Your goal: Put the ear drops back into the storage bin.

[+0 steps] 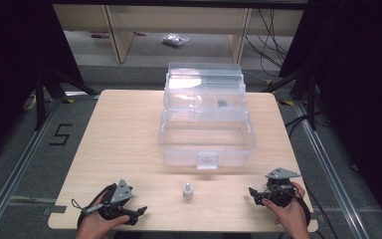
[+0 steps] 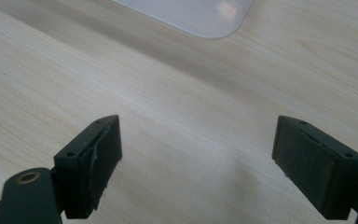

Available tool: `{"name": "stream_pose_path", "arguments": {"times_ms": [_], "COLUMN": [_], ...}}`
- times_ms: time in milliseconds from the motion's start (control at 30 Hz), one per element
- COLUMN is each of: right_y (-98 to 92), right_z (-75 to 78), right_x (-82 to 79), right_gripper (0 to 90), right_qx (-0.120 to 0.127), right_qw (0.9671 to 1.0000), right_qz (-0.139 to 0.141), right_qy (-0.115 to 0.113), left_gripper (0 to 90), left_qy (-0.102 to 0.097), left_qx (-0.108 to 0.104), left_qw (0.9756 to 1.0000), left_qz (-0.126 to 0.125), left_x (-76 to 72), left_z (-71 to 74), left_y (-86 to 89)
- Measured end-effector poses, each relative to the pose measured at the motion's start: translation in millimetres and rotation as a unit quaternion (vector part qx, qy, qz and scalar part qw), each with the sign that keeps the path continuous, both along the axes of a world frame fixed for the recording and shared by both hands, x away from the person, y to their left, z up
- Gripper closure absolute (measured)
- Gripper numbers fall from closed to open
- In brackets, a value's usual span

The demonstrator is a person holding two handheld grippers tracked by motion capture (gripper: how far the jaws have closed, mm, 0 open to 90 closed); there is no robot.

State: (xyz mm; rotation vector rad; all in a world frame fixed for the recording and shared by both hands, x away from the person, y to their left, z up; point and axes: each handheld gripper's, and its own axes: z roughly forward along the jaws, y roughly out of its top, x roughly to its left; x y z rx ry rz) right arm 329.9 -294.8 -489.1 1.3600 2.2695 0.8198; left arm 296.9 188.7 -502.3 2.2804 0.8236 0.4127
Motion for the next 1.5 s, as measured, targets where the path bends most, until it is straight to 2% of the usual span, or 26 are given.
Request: {"name": "stream_pose_path", "arguments": {"times_ms": [167, 267, 300, 367, 467, 500, 533, 567, 600, 667, 733, 767, 867, 933, 967, 1000, 1133, 1167, 1233, 1300, 1333, 1367, 1400, 1433, 1467, 1500], "right_y": [1.9, 4.2, 7.3, 11.0, 15.6, 20.6, 20.6, 20.7, 25.8, 29.3, 32.5, 38.2, 48.9, 52.1, 59.9, 59.9, 75.6, 79.7, 94.0, 97.8, 103.5, 107.8, 112.3, 118.9, 118.9, 125.1], "right_z": [1.6, 4.9, 7.2, 10.7, 14.1, 16.1, 16.1, 15.8, 19.0, 20.2, 22.4, 23.7, 26.2, 24.9, 29.7, 29.7, 32.7, 32.4, 34.5, 34.1, 34.4, 33.4, 33.3, 32.1, 32.1, 31.4], "right_x": [0.7, 1.6, 0.9, 1.1, -0.4, -1.1, -1.1, -0.4, -1.9, -1.5, -2.6, -3.0, -4.7, -4.8, -6.1, -6.1, -4.4, -3.2, -1.6, -1.2, -0.8, 0.4, -0.3, 0.0, 0.0, -0.6], "right_gripper": [15.7, 15.6, 15.8, 16.1, 16.9, 16.4, 16.4, 16.8, 16.5, 16.6, 16.7, 16.9, 17.2, 17.1, 17.2, 17.2, 17.5, 17.5, 17.7, 17.7, 17.6, 17.6, 17.9, 18.6, 18.6, 19.0], "right_qx": [-0.005, -0.012, -0.006, -0.015, -0.009, -0.008, -0.008, -0.016, -0.011, -0.018, -0.015, -0.016, -0.013, -0.008, -0.014, -0.014, -0.025, -0.031, -0.038, -0.039, -0.039, -0.043, -0.043, -0.06, -0.06, -0.055], "right_qw": [1.0, 0.9998, 0.9999, 0.9996, 0.9995, 0.9993, 0.9993, 0.9989, 0.9989, 0.9983, 0.9981, 0.9971, 0.9953, 0.9955, 0.9936, 0.9936, 0.99, 0.9885, 0.9851, 0.9844, 0.9831, 0.981, 0.9806, 0.978, 0.978, 0.9766], "right_qz": [-0.002, 0.012, 0.007, 0.024, 0.029, 0.032, 0.032, 0.043, 0.042, 0.055, 0.056, 0.07, 0.087, 0.09, 0.101, 0.101, 0.132, 0.143, 0.163, 0.168, 0.175, 0.186, 0.187, 0.195, 0.195, 0.203], "right_qy": [0.004, 0.0, 0.009, 0.008, 0.007, 0.016, 0.016, 0.008, 0.017, 0.011, 0.021, 0.027, 0.039, 0.031, 0.049, 0.049, 0.043, 0.037, 0.04, 0.036, 0.038, 0.034, 0.039, 0.04, 0.04, 0.043], "left_gripper": [17.2, 17.2, 17.2, 17.2, 17.2, 17.2, 17.2, 17.2, 17.2, 17.2, 17.2, 17.2, 17.2, 17.2, 17.2, 17.2, 17.2, 17.2, 17.2, 17.2, 17.2, 17.2, 17.2, 17.2, 17.2, 17.2], "left_qy": [-0.003, -0.001, -0.001, -0.001, -0.001, 0.0, 0.0, 0.002, 0.001, -0.001, -0.001, -0.001, -0.002, -0.001, 0.001, 0.001, 0.001, -0.001, 0.0, 0.001, 0.002, 0.002, 0.006, 0.003, 0.003, 0.002], "left_qx": [0.008, -0.001, 0.001, -0.001, -0.001, 0.004, 0.004, 0.013, 0.013, 0.001, 0.002, 0.001, 0.0, 0.001, -0.003, -0.003, -0.004, -0.002, -0.001, -0.001, -0.005, 0.003, 0.0, 0.01, 0.01, 0.01], "left_qw": [1.0, 1.0, 1.0, 1.0, 1.0, 1.0, 1.0, 0.9999, 0.9999, 1.0, 1.0, 1.0, 1.0, 1.0, 1.0, 1.0, 1.0, 1.0, 1.0, 1.0, 1.0, 1.0, 0.9999, 0.9999, 0.9999, 0.9999], "left_qz": [-0.004, 0.001, 0.0, 0.002, 0.002, -0.001, -0.001, -0.008, -0.008, 0.002, 0.002, 0.003, 0.004, 0.002, 0.007, 0.007, 0.007, 0.005, 0.004, 0.004, 0.007, 0.005, 0.01, 0.001, 0.001, 0.001], "left_x": [0.4, 0.0, 0.1, -0.2, 0.1, 0.2, 0.2, 0.5, 0.6, 0.3, 0.4, 0.6, 0.5, 0.5, 0.5, 0.5, 0.4, 0.9, 0.9, 1.0, 0.8, 1.2, 1.0, 1.7, 1.7, 1.9], "left_z": [0.6, -0.6, -0.6, -0.6, -0.9, -0.8, -0.8, 0.2, 0.2, -0.9, -0.9, -1.0, -1.0, -0.9, -1.5, -1.5, -1.3, -0.8, -0.6, -0.7, -0.8, -0.2, -0.3, 0.3, 0.3, 0.5], "left_y": [0.9, -0.2, 0.0, -0.3, -0.1, 0.3, 0.3, 1.3, 1.3, 0.2, 0.3, 0.4, 0.5, 0.5, 0.2, 0.2, 0.3, 0.7, 1.2, 1.5, 1.4, 2.8, 2.7, 4.9, 4.9, 5.0]}}
